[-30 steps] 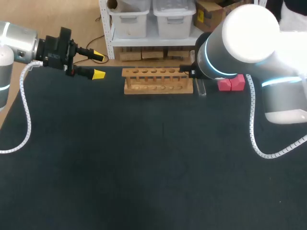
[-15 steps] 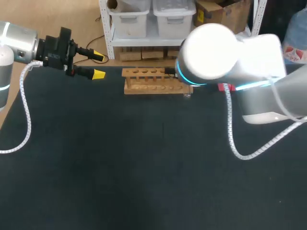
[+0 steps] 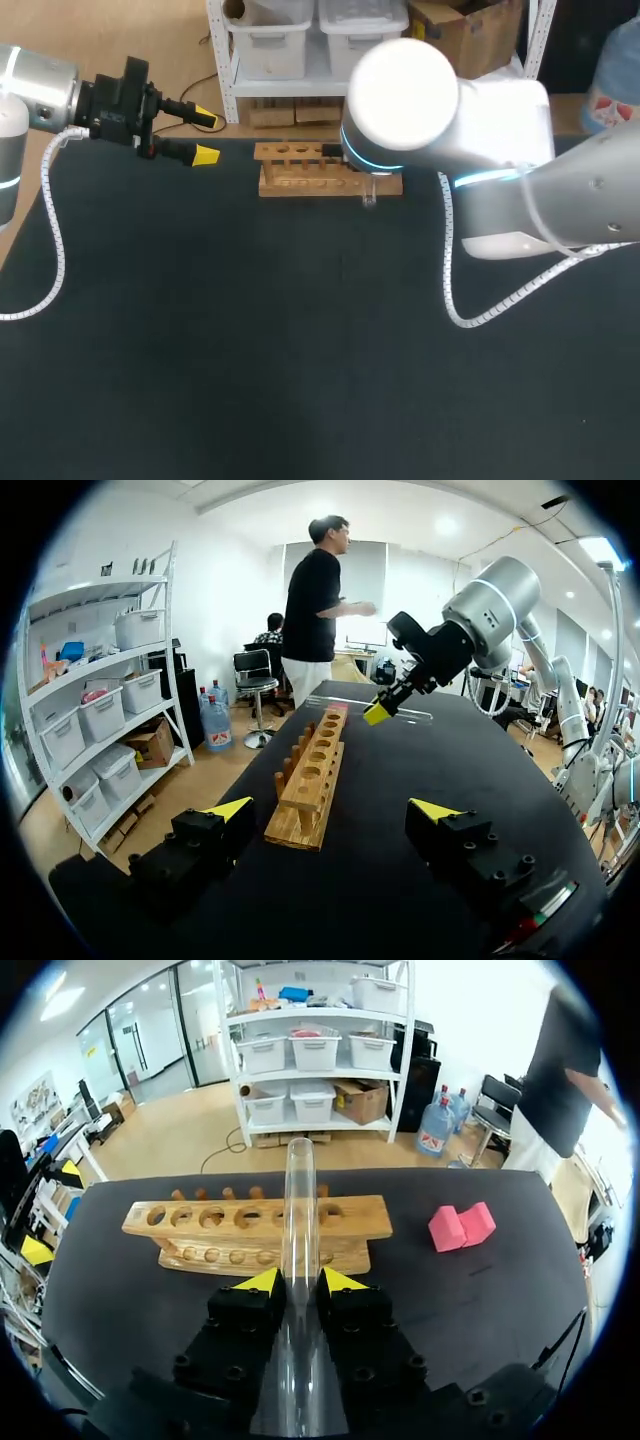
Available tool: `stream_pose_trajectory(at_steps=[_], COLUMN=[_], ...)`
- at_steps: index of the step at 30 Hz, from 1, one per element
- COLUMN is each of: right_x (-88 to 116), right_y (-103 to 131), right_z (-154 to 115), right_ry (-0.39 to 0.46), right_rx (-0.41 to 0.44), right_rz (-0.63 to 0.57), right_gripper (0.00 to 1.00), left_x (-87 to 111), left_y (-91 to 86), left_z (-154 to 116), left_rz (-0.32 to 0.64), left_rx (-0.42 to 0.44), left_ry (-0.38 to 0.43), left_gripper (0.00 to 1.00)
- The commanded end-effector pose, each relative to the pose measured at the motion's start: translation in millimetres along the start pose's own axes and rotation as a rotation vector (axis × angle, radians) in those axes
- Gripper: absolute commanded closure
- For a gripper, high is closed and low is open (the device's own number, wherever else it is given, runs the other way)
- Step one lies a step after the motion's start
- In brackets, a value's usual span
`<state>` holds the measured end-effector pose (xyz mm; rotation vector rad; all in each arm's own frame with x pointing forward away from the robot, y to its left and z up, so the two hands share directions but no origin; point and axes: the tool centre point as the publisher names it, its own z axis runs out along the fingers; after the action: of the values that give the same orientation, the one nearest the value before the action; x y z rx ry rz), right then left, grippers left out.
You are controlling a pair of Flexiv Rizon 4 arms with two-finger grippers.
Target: Grasp the test tube, adjust it, and insert it.
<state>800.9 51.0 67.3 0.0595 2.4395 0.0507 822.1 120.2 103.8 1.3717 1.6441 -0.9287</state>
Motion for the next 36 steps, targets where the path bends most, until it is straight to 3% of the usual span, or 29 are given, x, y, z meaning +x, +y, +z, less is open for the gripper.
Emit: stream_pose_trajectory(at_steps=[1,36], right_x=[1.6,16.3], right_y=[3.3,3.3], right_z=[9.7,34.6], right_ry=[0.017,0.120], right_rx=[-0.003,-0.032], right_rz=[-0.003,0.008], right_gripper=[1.00,1.00], left_x=[0.2,0.2], left_y=[0.9,0.9], left_z=[0.1,0.1], left_rz=[0.000,0.000], left_rx=[0.002,0.002], left_ry=[0.001,0.001], left_gripper=[0.00,0.00])
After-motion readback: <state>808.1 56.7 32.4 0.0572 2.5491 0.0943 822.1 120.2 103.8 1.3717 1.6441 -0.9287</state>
